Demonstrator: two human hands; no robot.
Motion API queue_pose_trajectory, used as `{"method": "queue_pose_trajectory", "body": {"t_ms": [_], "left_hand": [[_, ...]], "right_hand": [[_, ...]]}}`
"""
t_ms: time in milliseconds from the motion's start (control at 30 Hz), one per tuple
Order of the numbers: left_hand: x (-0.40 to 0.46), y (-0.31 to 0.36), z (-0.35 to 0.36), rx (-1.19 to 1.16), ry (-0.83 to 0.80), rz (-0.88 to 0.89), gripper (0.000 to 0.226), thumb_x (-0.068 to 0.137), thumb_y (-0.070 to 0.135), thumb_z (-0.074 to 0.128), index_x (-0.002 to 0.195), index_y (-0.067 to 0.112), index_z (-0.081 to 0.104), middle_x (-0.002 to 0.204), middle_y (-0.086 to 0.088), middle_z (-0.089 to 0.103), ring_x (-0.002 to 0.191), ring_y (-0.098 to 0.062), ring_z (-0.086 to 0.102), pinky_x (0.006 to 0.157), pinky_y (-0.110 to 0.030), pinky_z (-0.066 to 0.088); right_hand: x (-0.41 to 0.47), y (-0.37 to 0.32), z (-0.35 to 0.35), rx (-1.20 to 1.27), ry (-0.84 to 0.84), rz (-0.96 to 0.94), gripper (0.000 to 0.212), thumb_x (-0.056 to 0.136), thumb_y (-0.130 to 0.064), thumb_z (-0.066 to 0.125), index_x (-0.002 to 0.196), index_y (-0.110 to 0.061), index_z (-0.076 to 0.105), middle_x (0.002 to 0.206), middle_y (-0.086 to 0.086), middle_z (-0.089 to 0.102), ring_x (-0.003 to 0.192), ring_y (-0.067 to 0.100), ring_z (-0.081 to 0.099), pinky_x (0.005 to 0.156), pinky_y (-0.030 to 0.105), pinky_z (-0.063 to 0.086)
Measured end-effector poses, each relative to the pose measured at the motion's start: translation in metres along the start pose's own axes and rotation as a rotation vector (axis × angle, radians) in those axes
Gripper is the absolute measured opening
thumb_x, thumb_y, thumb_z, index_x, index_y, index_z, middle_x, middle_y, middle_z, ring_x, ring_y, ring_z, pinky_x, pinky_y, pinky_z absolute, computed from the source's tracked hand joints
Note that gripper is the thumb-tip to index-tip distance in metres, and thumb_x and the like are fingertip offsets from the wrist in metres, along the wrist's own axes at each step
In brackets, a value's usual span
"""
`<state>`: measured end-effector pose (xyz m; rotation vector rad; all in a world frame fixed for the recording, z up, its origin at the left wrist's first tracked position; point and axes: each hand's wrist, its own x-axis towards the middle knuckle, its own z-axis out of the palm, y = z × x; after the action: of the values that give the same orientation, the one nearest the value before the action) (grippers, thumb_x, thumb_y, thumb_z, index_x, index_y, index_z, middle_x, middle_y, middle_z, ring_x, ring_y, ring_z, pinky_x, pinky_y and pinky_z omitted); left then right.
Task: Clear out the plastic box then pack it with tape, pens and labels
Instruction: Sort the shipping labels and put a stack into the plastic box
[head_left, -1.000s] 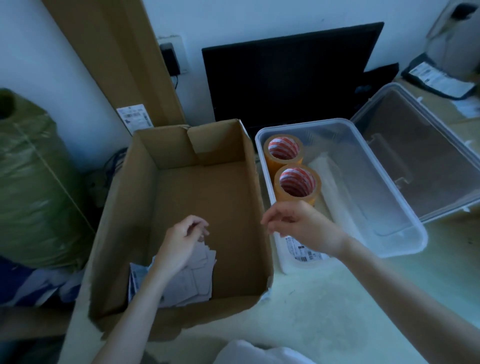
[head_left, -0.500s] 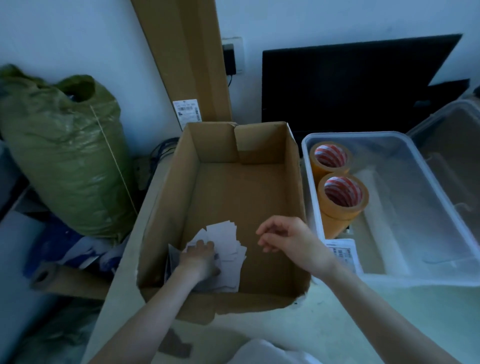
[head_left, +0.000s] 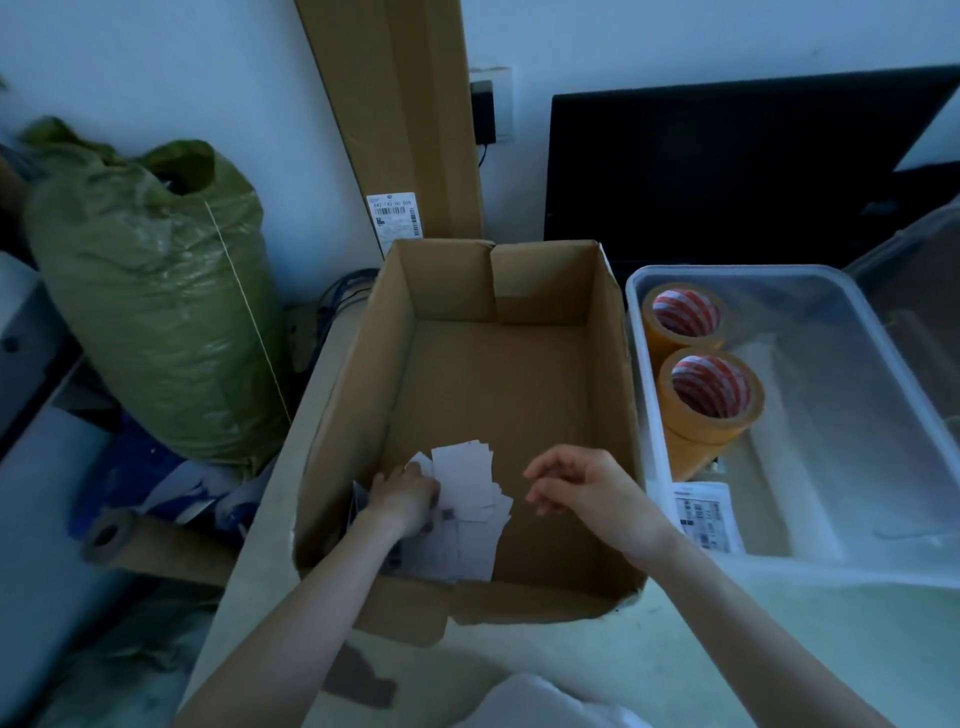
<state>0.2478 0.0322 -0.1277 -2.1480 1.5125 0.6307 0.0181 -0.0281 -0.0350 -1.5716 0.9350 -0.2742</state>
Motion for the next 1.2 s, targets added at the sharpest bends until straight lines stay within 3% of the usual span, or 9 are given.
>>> {"method": "queue_pose_trajectory", "body": {"t_ms": [133, 300, 433, 600, 800, 867, 1033, 1133, 1200], "left_hand": [[-0.013, -0.002, -0.015, -0.182, 0.050, 0.037, 0.009, 0.088, 0.022, 0.062, 0.097, 0.021, 0.063, 0.118, -0.002, 0.049, 0.109, -0.024, 0.048, 0.099, -0.040, 0.037], [-0.046, -0.008, -0.056, -0.736, 0.132, 0.049, 0.009, 0.086, 0.024, 0.068, 0.094, 0.019, 0.067, 0.097, 0.001, 0.066, 0.087, -0.017, 0.061, 0.074, -0.027, 0.046], [-0.073, -0.004, -0.082, -1.157, 0.147, 0.098, 0.013, 0.087, 0.017, 0.066, 0.097, 0.023, 0.071, 0.089, 0.005, 0.074, 0.082, -0.013, 0.070, 0.079, -0.028, 0.055], [-0.085, 0.014, -0.090, -1.265, 0.101, 0.193, 0.021, 0.087, 0.012, 0.066, 0.104, 0.024, 0.070, 0.091, 0.004, 0.075, 0.079, -0.012, 0.069, 0.074, -0.024, 0.056], [-0.073, 0.025, -0.084, -1.353, 0.142, 0.154, 0.020, 0.090, 0.028, 0.062, 0.109, 0.022, 0.060, 0.099, 0.001, 0.070, 0.083, -0.010, 0.069, 0.071, -0.021, 0.056], [-0.056, 0.027, -0.072, -1.201, 0.230, 0.070, 0.026, 0.092, 0.034, 0.058, 0.116, 0.024, 0.055, 0.111, 0.005, 0.063, 0.092, -0.007, 0.065, 0.072, -0.017, 0.051], [-0.014, 0.030, -0.028, -0.416, 0.176, 0.087, 0.076, 0.087, 0.032, 0.065, 0.148, 0.023, 0.022, 0.154, -0.003, 0.024, 0.140, -0.024, 0.029, 0.110, -0.041, 0.032], [-0.007, 0.029, -0.013, 0.037, 0.084, 0.233, 0.086, 0.088, 0.025, 0.063, 0.152, 0.016, 0.006, 0.159, -0.010, 0.005, 0.145, -0.032, 0.010, 0.116, -0.045, 0.018], [-0.006, 0.029, -0.005, 0.192, 0.056, 0.266, 0.085, 0.090, 0.023, 0.060, 0.152, 0.011, 0.003, 0.159, -0.015, 0.000, 0.145, -0.034, 0.009, 0.117, -0.045, 0.017]], "right_hand": [[0.000, 0.002, 0.001, 0.020, 0.006, 0.001, 0.013, 0.092, -0.006, 0.056, 0.096, -0.016, 0.064, 0.084, 0.002, 0.070, 0.077, 0.013, 0.068, 0.070, 0.019, 0.054], [0.003, 0.005, 0.005, 0.002, 0.135, -0.005, 0.021, 0.090, -0.008, 0.060, 0.107, -0.020, 0.060, 0.099, -0.004, 0.065, 0.093, 0.008, 0.062, 0.076, 0.017, 0.050], [0.006, 0.004, 0.006, 0.053, 0.194, 0.017, 0.033, 0.089, -0.019, 0.065, 0.119, -0.021, 0.053, 0.109, -0.008, 0.061, 0.103, 0.006, 0.058, 0.084, 0.018, 0.049], [0.000, -0.002, 0.010, 0.193, 0.064, 0.021, 0.023, 0.093, -0.023, 0.058, 0.115, -0.021, 0.054, 0.106, -0.006, 0.067, 0.096, 0.006, 0.067, 0.076, 0.021, 0.056], [-0.010, -0.003, 0.005, 0.211, 0.177, -0.072, 0.015, 0.099, -0.019, 0.045, 0.103, -0.021, 0.059, 0.099, -0.004, 0.069, 0.095, 0.009, 0.068, 0.082, 0.031, 0.058], [-0.012, -0.003, 0.001, 0.279, 0.240, -0.068, 0.016, 0.099, -0.019, 0.044, 0.104, -0.024, 0.059, 0.101, -0.007, 0.070, 0.098, 0.007, 0.067, 0.083, 0.029, 0.058], [-0.017, -0.006, -0.012, 0.542, 0.308, -0.036, 0.022, 0.099, -0.016, 0.045, 0.108, -0.028, 0.061, 0.105, -0.007, 0.071, 0.102, 0.010, 0.067, 0.083, 0.032, 0.057], [-0.020, -0.007, -0.018, 0.644, 0.311, -0.020, 0.023, 0.099, -0.015, 0.044, 0.111, -0.027, 0.060, 0.109, -0.005, 0.070, 0.105, 0.015, 0.067, 0.087, 0.038, 0.057], [-0.021, -0.007, -0.020, 0.689, 0.313, -0.012, 0.024, 0.099, -0.014, 0.044, 0.110, -0.027, 0.060, 0.111, -0.002, 0.070, 0.106, 0.018, 0.067, 0.087, 0.042, 0.056]]}}
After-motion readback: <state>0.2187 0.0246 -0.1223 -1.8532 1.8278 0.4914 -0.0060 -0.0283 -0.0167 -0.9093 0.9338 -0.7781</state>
